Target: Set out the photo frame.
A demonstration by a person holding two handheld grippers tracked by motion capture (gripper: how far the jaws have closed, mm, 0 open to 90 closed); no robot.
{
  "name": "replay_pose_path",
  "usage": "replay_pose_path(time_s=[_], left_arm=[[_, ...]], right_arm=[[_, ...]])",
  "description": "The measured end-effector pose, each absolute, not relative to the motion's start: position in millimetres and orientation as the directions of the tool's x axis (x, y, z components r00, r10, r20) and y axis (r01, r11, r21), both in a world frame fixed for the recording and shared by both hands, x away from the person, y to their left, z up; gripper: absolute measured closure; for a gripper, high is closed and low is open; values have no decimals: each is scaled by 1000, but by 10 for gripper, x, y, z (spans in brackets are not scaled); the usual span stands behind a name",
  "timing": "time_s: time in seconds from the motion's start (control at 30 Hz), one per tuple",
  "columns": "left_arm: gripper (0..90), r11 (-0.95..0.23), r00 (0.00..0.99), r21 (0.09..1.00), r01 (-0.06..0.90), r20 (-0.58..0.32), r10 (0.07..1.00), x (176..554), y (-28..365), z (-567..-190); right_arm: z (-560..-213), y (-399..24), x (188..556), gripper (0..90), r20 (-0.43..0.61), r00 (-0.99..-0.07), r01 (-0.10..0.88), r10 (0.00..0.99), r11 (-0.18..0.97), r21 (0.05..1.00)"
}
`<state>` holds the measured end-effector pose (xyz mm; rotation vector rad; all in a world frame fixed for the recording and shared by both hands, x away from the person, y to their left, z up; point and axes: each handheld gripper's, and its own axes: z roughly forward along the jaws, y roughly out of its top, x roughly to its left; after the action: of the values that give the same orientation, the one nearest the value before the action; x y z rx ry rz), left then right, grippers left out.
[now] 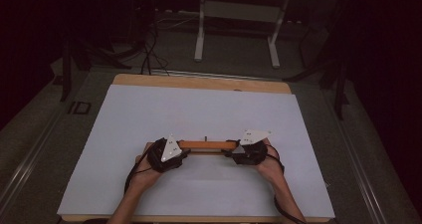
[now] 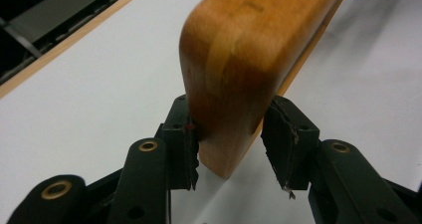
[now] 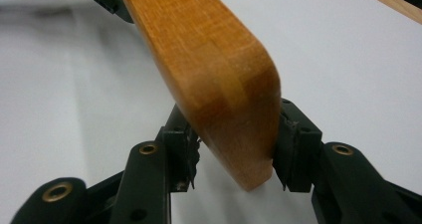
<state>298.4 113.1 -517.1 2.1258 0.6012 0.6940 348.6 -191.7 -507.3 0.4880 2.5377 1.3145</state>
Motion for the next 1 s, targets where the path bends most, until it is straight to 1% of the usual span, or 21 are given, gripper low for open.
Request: replay_pose_path(time_s=[0.63,1.0], left_arm=[[590,-574,745,799,178,271,609,2962,1130,-5112],[591,-529,761,826,196,211,613,2949,1149,-5016]], right_arm=[[-5021,-1922,3432,577,-92,-914,157,396,553,818],[-4933,-1972,3392,580,-87,-915,150,395,530,835]])
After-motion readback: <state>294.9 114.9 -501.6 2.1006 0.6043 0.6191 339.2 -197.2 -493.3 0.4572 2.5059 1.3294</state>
